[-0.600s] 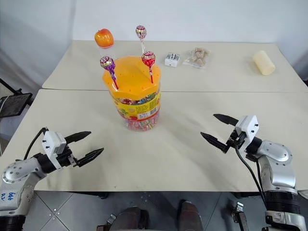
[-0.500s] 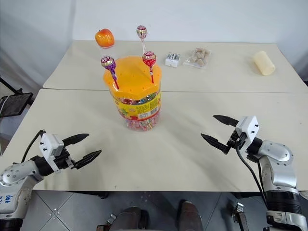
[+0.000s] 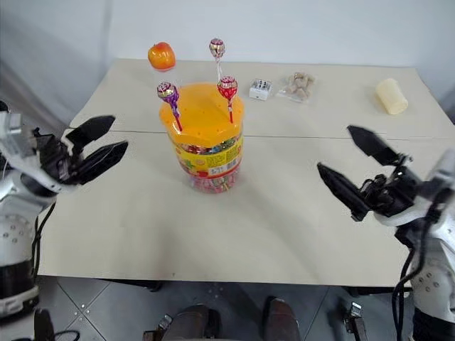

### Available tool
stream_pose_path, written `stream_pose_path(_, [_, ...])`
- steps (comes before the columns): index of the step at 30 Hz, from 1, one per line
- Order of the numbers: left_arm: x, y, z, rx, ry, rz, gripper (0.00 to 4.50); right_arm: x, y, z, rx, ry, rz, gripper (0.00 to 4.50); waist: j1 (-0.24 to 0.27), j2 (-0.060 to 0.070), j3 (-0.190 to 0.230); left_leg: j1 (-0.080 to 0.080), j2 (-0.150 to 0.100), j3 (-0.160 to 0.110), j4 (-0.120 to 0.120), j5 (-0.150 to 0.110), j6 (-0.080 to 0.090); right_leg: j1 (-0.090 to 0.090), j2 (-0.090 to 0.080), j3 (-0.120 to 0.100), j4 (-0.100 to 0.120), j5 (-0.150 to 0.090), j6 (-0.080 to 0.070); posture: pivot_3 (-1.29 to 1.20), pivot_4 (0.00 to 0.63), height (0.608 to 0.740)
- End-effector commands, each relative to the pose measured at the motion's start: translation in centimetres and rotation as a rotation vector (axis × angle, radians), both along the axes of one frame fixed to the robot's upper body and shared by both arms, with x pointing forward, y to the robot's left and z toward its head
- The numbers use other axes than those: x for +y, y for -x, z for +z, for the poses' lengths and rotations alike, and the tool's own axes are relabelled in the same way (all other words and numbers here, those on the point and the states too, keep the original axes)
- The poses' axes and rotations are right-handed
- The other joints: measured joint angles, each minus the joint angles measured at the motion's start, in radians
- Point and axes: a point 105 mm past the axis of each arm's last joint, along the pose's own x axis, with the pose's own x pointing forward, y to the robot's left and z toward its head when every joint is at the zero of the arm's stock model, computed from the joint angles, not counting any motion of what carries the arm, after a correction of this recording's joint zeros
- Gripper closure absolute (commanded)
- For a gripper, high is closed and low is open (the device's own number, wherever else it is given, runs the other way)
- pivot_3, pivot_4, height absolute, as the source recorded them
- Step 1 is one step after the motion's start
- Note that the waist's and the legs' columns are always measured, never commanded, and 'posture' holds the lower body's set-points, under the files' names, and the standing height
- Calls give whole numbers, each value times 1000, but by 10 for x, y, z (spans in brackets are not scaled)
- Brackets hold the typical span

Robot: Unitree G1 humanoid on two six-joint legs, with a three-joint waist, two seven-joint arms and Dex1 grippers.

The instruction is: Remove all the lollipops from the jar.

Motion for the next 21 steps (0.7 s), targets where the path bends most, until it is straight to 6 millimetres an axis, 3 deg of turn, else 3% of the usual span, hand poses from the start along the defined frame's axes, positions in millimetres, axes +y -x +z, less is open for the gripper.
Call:
stream_pose_path(1, [-25, -12, 14, -58, -14, -67, 33, 18, 19, 6, -36, 22, 44, 0, 2, 0, 0, 0, 0, 2, 0, 0, 0, 0, 0, -1, 0, 0, 0, 0, 150, 740])
stream_pose_path(9, [-62, -25, 12, -91, -107, -240, 33, 37, 25, -6, -32, 86, 82, 0, -7, -1, 1, 0, 0, 6, -1, 0, 1, -1, 1, 1, -1, 0, 0, 0, 150, 740])
stream_pose_path(13, [-73, -21, 9, -96, -122, -319, 1235, 39, 25, -7, -30, 91, 82, 0, -2, -2, 1, 0, 0, 7, 0, 0, 1, -1, 1, 2, -2, 0, 0, 0, 150, 740])
stream_pose_path(21, [-72, -16, 13, -100, -96, -338, 3680, 41, 22, -10, -24, 105, 76, 0, -2, -3, 1, -1, 0, 6, 1, -1, 1, -1, 1, 2, -2, 0, 0, 0, 150, 740])
